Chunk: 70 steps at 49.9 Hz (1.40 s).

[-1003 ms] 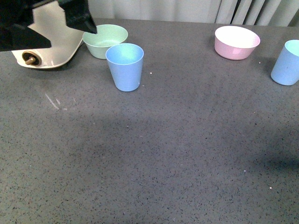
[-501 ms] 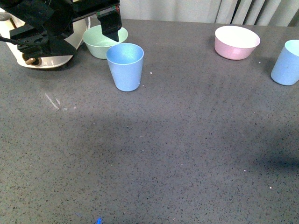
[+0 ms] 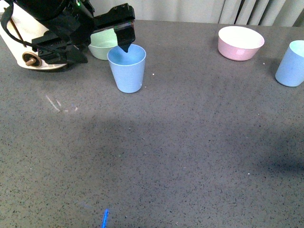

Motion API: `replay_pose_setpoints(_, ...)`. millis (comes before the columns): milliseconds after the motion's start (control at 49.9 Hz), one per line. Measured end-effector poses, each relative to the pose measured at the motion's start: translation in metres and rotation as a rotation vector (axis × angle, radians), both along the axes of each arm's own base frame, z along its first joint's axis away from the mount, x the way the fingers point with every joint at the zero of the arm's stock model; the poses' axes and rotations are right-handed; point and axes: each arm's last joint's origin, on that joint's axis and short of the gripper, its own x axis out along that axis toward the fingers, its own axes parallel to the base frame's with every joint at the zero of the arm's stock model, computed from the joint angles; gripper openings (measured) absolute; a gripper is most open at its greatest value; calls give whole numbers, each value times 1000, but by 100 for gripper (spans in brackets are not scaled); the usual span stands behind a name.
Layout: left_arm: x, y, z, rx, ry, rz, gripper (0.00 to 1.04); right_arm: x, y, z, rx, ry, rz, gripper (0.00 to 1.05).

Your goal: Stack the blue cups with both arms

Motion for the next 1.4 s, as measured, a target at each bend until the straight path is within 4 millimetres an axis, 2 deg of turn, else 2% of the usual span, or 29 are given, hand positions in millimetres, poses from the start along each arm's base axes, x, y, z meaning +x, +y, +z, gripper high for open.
replay_pose_setpoints(241,5,-8,-3,37,12,1,94,0,0,0,0,0,0,96)
replay_pose_setpoints(341,7,-13,-3,51,14,-5,72,0,0,0,0,0,0,96)
replay_pose_setpoints(441,6,-16,-6,61,25,-13,58,0,0,0,0,0,0,96)
replay_pose_setpoints(722,0,-28,-10,74,57,-41,3,0,0,0,0,0,0,96)
replay_pose_setpoints(983,-19,-52,2,63,71,-118,2,0,0,0,0,0,0,96)
replay_pose_setpoints(1143,-37,-80,18,53,40,-194,2,0,0,0,0,0,0,96)
replay_pose_setpoints(1263,-46,-94,15,64,50,-229,2,0,0,0,0,0,0,96)
replay_pose_setpoints(1404,-47,-104,8,86,63,-241,2,0,0,0,0,0,0,96)
